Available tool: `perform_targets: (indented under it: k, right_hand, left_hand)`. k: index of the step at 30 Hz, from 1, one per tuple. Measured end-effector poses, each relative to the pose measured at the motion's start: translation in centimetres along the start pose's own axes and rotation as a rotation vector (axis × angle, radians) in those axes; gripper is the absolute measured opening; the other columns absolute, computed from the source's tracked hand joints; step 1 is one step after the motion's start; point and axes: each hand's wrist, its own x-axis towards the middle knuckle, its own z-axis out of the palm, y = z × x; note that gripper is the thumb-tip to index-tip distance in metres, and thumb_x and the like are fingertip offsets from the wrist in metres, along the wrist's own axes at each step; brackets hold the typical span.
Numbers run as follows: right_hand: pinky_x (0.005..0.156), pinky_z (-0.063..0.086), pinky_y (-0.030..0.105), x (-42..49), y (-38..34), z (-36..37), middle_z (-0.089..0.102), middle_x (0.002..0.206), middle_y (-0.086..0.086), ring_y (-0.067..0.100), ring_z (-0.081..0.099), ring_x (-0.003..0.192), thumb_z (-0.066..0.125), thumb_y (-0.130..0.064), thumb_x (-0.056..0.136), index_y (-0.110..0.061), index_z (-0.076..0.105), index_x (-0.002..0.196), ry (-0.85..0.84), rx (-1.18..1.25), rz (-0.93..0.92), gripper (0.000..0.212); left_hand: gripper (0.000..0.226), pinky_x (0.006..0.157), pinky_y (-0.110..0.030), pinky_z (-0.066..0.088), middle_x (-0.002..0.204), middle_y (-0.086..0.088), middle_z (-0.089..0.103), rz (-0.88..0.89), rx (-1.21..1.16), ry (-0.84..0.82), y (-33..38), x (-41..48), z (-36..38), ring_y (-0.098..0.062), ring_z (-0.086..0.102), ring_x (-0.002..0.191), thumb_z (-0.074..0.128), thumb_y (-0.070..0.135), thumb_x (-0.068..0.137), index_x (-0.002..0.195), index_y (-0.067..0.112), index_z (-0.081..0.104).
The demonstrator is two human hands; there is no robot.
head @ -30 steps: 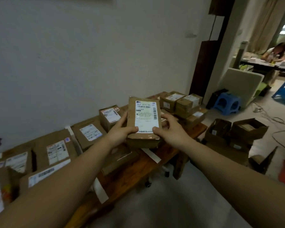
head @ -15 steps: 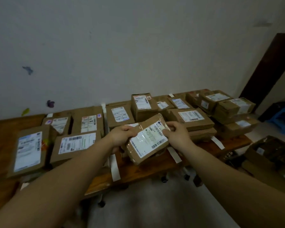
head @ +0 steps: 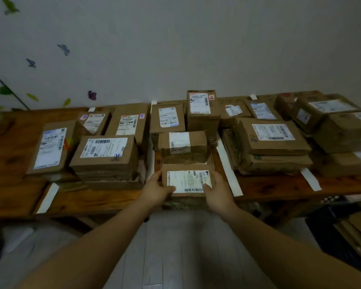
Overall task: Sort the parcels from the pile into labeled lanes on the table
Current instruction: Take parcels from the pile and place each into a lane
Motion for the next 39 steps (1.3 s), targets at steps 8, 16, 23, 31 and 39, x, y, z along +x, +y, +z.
perform_targets:
  k: [8, 16, 23, 31, 39]
  right_hand:
    - [0.101, 0.043, 0.032, 1.6, 1.4, 1.8, 0.03, 0.146, 0.002, 0.022, 0.041, 0.131, 0.051, -0.024, 0.098, -0.027, 0.031, 0.148, -0.075, -0.132, -0.032, 0.054]
    - [0.111, 0.032, 0.043, 2.3, -4.7, 1.4, 0.026, 0.148, 0.006, 0.03, 0.03, 0.135, 0.058, -0.042, 0.09, -0.029, 0.037, 0.141, -0.084, -0.411, -0.107, 0.057]
    - [0.107, 0.036, 0.043, 0.0, -18.1, 8.8, 0.034, 0.145, 0.008, 0.03, 0.036, 0.132, 0.057, -0.049, 0.089, -0.025, 0.04, 0.141, -0.1, -0.45, -0.344, 0.059]
    - [0.105, 0.038, 0.037, -4.7, -30.3, 22.0, 0.035, 0.146, 0.01, 0.028, 0.045, 0.128, 0.058, -0.047, 0.089, -0.018, 0.043, 0.141, -0.078, -0.492, -0.467, 0.061]
    - [0.106, 0.035, 0.038, -5.6, -40.3, 33.5, 0.031, 0.148, 0.009, 0.03, 0.038, 0.133, 0.055, -0.052, 0.09, -0.022, 0.04, 0.142, -0.169, -0.531, -0.572, 0.062]
  left_hand:
    - [0.071, 0.096, -0.015, 0.034, 0.148, -0.004, 0.03, 0.135, 0.348, -0.145, -2.9, 2.4, -0.1, -0.014, 0.035, 0.131, 0.066, 0.008, 0.085, 0.145, 0.01, 0.028]
    - [0.07, 0.116, -0.04, 0.017, 0.156, 0.007, 0.012, 0.258, 0.547, -0.122, 2.0, 0.6, -5.4, -0.015, 0.011, 0.144, 0.064, 0.034, 0.087, 0.146, 0.028, 0.027]
    - [0.068, 0.114, -0.031, 0.017, 0.156, -0.001, 0.021, 0.391, 0.608, 0.123, 6.4, -1.6, -19.2, -0.018, 0.019, 0.143, 0.062, 0.038, 0.088, 0.146, 0.022, 0.031]
    - [0.074, 0.117, -0.035, 0.009, 0.158, -0.007, 0.012, 0.312, 0.677, 0.27, 4.2, -3.0, -39.4, -0.023, 0.006, 0.146, 0.061, 0.044, 0.087, 0.148, 0.022, 0.026]
    - [0.075, 0.117, -0.04, 0.018, 0.158, -0.007, 0.016, 0.243, 0.624, 0.364, 2.4, -2.5, -55.8, -0.024, 0.015, 0.145, 0.06, 0.048, 0.086, 0.148, 0.024, 0.026]
